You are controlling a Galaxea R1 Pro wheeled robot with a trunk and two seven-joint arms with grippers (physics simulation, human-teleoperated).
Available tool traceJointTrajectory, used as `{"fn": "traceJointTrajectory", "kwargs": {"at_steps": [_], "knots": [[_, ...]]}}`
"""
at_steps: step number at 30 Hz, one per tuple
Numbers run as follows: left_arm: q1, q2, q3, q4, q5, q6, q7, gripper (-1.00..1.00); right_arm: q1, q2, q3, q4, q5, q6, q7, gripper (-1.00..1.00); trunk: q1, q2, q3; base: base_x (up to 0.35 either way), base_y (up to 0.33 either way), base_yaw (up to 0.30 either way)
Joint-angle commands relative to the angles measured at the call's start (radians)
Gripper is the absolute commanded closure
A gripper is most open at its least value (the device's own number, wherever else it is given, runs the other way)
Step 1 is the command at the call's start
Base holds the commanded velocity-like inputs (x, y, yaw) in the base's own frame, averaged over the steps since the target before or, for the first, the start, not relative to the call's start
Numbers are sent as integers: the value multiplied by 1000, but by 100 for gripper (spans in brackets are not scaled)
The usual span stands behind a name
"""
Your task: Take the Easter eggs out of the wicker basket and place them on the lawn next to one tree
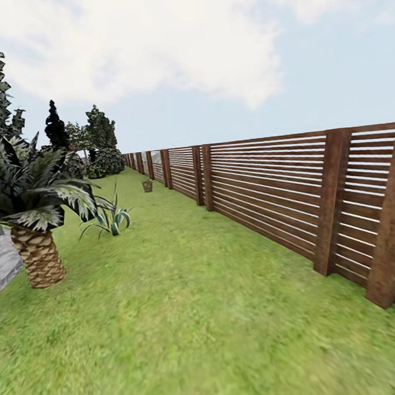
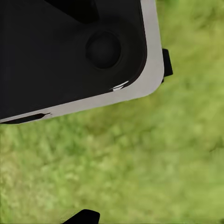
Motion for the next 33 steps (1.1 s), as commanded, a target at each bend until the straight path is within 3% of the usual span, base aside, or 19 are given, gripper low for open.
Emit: {"fn": "traceJointTrajectory", "kwargs": {"at_steps": [1,18,33], "knots": [[1,0,1,-2,0,0,1,-100,-2,0,3,4,-8,-8,1,-100,1,-1,-1,319,0,0],[1,-2,0,-1,0,0,0,-100,-2,0,3,4,-8,-7,1,-100,1,-1,-1,319,0,85],[1,-2,0,-1,0,0,0,-100,-2,0,3,4,-8,-7,1,-100,1,-1,-1,318,0,4]]}}
